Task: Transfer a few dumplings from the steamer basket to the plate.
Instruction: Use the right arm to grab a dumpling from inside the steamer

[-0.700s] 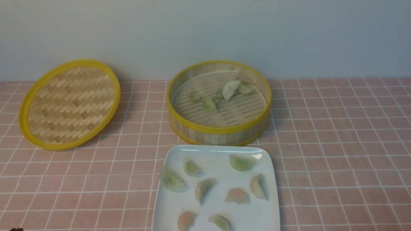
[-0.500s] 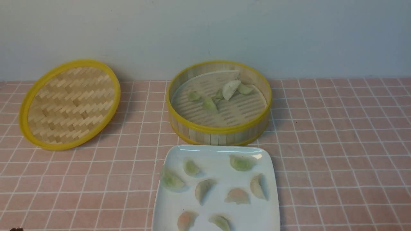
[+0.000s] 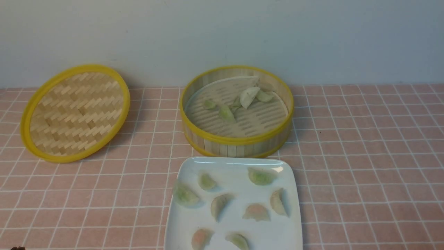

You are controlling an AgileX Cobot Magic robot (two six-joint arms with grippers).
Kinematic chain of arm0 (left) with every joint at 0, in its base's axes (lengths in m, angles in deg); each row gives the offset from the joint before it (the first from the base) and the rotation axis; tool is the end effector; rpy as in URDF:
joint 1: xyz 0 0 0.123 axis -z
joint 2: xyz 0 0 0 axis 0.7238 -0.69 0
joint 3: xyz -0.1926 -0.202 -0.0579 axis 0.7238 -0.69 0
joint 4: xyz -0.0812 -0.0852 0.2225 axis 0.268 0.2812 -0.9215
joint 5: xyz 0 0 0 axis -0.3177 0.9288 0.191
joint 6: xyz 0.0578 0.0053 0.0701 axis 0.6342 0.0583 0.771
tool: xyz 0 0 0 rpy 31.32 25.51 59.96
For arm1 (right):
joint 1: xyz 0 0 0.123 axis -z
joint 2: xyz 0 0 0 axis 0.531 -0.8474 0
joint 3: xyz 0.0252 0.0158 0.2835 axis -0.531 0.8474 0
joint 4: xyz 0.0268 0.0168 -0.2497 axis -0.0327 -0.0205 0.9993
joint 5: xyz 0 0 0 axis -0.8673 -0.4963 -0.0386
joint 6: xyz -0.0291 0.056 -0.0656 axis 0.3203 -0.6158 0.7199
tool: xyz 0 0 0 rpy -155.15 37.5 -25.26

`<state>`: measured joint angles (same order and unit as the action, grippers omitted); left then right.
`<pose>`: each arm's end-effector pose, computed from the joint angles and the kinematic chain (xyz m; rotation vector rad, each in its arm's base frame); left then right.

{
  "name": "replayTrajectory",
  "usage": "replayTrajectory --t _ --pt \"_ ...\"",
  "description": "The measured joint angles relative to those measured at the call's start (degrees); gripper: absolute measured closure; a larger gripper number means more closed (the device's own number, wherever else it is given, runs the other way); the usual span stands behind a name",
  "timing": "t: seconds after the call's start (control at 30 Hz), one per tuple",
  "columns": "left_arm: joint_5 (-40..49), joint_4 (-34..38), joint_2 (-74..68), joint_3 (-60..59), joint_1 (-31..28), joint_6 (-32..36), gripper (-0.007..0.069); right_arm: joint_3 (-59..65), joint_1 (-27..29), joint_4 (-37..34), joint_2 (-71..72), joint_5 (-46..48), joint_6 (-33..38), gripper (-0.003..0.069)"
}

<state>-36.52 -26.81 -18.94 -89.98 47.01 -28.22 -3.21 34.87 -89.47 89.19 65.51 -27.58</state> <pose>0.0524 -0.0022 0.1699 0.0112 1.8835 -0.0320 0.0521 -0.0015 0.1720 0.0982 1.8662 0.0214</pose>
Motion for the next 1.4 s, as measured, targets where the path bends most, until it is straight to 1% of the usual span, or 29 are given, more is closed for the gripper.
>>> replayTrajectory --t 0.1,0.13,0.17,0.2,0.23,0.27,0.3,0.37,0.53,0.63,0.67,0.73,0.77,0.83,0.9,0.97,1.07,1.13,1.2,1.27,1.3,1.37,1.4 --pt "0.0 0.0 0.0 0.0 0.0 0.0 0.0631 0.0 0.0 -0.3 0.0 -0.6 -0.5 0.0673" --pt "0.0 0.0 0.0 0.0 0.0 0.0 0.0631 0.2 0.0 -1.7 0.0 -1.8 -1.4 0.0673" --pt "0.0 0.0 0.0 0.0 0.0 0.0 0.0631 0.4 0.0 -6.6 0.0 -4.7 -3.8 0.0673" --pt "0.0 0.0 0.0 0.0 0.0 0.0 0.0631 0.4 0.0 -9.5 0.0 -6.6 -5.9 0.0673" --pt "0.0 0.0 0.0 0.0 0.0 0.0 0.0631 0.4 0.0 -10.3 0.0 -7.1 -6.4 0.0673" --pt "0.0 0.0 0.0 0.0 0.0 0.0 0.0631 0.4 0.0 -17.9 0.0 -12.0 -10.4 0.0673" --pt "0.0 0.0 0.0 0.0 0.0 0.0 0.0631 0.4 0.0 -20.3 0.0 -13.5 -11.5 0.0673" --pt "0.0 0.0 0.0 0.0 0.0 0.0 0.0631 0.4 0.0 -27.5 0.0 -18.0 -13.5 0.0673" --pt "0.0 0.0 0.0 0.0 0.0 0.0 0.0631 0.4 0.0 -33.8 0.0 -23.4 -14.1 0.0673" --pt "0.0 0.0 0.0 0.0 0.0 0.0 0.0631 -0.2 0.0 -37.3 0.0 -25.3 -16.4 0.0673" --pt "0.0 0.0 0.0 0.0 0.0 0.0 0.0631 -1.0 -0.1 -37.5 0.0 -24.3 -16.6 0.0673" --pt "0.0 0.0 0.0 0.0 0.0 0.0 0.0631 -5.4 -0.9 -35.7 -0.9 -20.1 -15.6 0.0673" --pt "0.0 0.0 0.0 0.0 0.0 0.0 0.0631 -11.6 -1.7 -32.5 -3.6 -15.7 -13.3 0.0673" --pt "0.0 0.0 0.0 0.0 0.0 0.0 0.0631 -18.7 -2.6 -28.2 -9.8 -9.0 -9.5 0.0673" --pt "0.0 0.0 0.0 0.0 0.0 0.0 0.0631 -27.9 -3.7 -24.9 -19.3 -0.4 -5.0 0.0673" --pt "0.0 0.0 0.0 0.0 0.0 0.0 0.0631 -36.2 -4.5 -23.5 -29.2 8.0 -0.7 0.0673" --pt "0.0 0.0 0.0 0.0 0.0 0.0 0.0631 -49.1 -4.7 -23.1 -44.7 20.1 6.6 0.0673" --pt "0.0 0.0 0.0 0.0 0.0 0.0 0.0631 -56.7 -5.3 -23.1 -55.0 26.2 10.6 0.0673" --pt "0.0 0.0 0.0 0.0 0.0 0.0 0.0631 -62.3 -6.6 -23.0 -63.5 29.7 12.8 0.0673" --pt "0.0 0.0 0.0 0.0 0.0 0.0 0.0631 -69.0 -9.3 -21.8 -72.0 32.0 13.9 0.0672" --pt "0.0 0.0 0.0 0.0 0.0 0.0 0.0631 -69.6 -9.3 -21.7 -72.8 32.2 13.9 0.0672" --pt "0.0 0.0 0.0 0.0 0.0 0.0 0.0631 -78.6 -14.2 -18.8 -82.5 34.3 13.7 0.0672" --pt "0.0 0.0 0.0 0.0 0.0 0.0 0.0631 -80.5 -15.6 -17.9 -85.2 35.0 13.1 0.0672"
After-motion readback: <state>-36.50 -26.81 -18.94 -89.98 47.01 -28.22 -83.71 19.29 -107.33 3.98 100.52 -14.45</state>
